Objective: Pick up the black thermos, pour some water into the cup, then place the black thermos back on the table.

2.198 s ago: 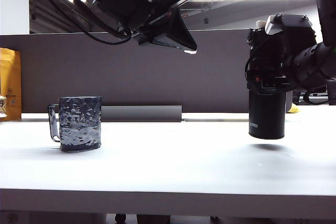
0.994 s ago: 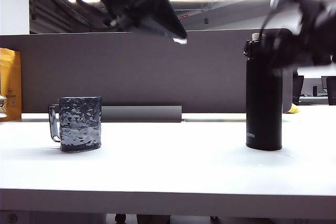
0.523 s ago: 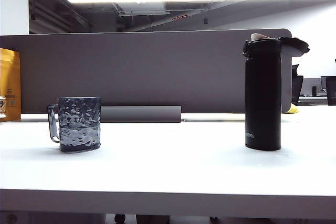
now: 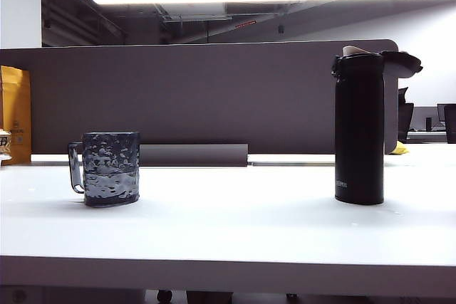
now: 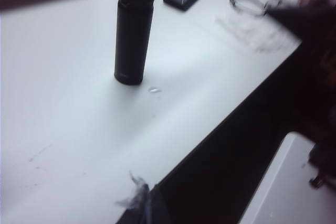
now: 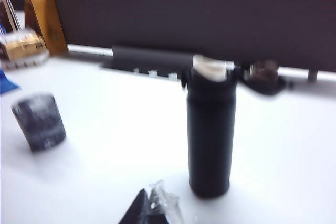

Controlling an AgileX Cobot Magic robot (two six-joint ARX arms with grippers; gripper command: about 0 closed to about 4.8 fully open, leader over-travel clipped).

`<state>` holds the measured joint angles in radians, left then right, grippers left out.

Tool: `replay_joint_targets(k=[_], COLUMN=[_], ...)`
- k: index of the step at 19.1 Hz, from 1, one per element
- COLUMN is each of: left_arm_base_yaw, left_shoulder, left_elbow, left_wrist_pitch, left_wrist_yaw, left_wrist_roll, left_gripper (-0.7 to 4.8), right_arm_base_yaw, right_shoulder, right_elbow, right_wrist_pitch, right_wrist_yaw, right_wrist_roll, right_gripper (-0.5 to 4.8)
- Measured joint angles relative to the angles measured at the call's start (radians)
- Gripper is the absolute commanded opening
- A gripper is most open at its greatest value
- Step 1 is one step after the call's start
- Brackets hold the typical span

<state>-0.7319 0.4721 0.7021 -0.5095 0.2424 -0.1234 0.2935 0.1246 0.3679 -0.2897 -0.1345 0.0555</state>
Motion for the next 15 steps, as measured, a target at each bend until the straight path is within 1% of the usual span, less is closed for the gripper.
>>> replay_joint_targets(k=[1, 2, 3, 5, 6, 7, 9, 12, 14, 15], left_arm_base_yaw=[0.0, 0.0, 0.0, -0.001, 0.0, 0.0, 0.0, 0.0, 0.0, 0.0], left_shoulder=[-0.091, -0.143, -0.207, -0.328, -0.36, -0.394, -0.439, -0.447, -0.446, -0.446], left_elbow=[-0.065, -0.105, -0.158, -0.259, -0.295, -0.354, -0.447, -0.55, -0.607, -0.641], left_wrist_pitch=[0.019, 0.029, 0.04, 0.078, 0.091, 0.136, 0.163, 0.224, 0.258, 0.301], left_wrist_yaw=[-0.002, -0.014, -0.055, -0.148, -0.179, -0.204, -0.214, -0.218, -0.221, -0.235], left_wrist_roll=[-0.046, -0.07, -0.089, -0.096, -0.095, -0.095, -0.095, -0.095, -0.095, -0.095], left_gripper=[-0.06, -0.06, -0.06, -0.06, -0.06, -0.06, -0.06, -0.06, -0.06, -0.06], right_arm_base_yaw=[0.0, 0.0, 0.0, 0.0, 0.0, 0.0, 0.0, 0.0, 0.0, 0.0], right_shoulder=[-0.043, -0.085, -0.127, -0.121, -0.117, -0.119, -0.119, -0.119, -0.119, -0.119], right_elbow=[-0.049, -0.087, -0.132, -0.177, -0.194, -0.22, -0.258, -0.296, -0.324, -0.331], right_wrist_pitch=[-0.001, -0.006, -0.002, 0.002, 0.005, 0.025, 0.061, 0.095, 0.096, 0.081], right_wrist_yaw=[0.001, 0.002, 0.002, 0.003, 0.002, 0.002, 0.005, 0.048, 0.056, 0.065], right_wrist_roll=[0.0, 0.0, 0.0, 0.002, 0.004, 0.02, 0.042, 0.048, 0.049, 0.049], right_gripper=[-0.08, -0.08, -0.08, -0.08, -0.08, -0.08, -0.08, -0.08, -0.08, -0.08])
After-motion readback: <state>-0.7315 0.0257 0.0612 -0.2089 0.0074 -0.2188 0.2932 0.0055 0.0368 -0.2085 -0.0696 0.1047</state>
